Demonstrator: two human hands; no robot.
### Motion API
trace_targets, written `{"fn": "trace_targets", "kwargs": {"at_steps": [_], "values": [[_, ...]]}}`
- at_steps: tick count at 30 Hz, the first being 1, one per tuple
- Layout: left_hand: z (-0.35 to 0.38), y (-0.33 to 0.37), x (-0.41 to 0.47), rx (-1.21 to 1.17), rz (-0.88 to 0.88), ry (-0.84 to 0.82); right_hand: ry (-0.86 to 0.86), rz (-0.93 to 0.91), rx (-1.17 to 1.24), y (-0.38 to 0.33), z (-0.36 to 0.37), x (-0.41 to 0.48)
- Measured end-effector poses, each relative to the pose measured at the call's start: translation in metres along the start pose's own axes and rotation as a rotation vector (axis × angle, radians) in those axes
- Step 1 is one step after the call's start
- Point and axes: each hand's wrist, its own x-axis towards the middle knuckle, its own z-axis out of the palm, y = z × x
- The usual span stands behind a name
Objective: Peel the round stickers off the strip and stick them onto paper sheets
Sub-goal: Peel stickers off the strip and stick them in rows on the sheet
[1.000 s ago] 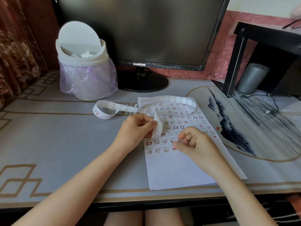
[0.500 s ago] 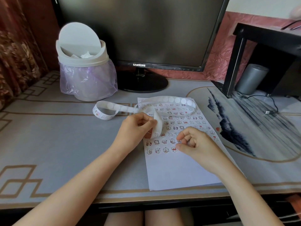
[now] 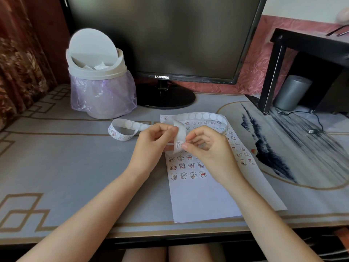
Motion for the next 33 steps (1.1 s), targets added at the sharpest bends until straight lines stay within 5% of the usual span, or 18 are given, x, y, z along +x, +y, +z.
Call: {"fn": "trace_targets", "kwargs": {"at_steps": [33], "values": [[0.004, -0.0008, -0.0027, 0.109, 0.005, -0.06, 0.031, 0.003, -0.124, 0.0093, -0.0023, 0.0015]]}}
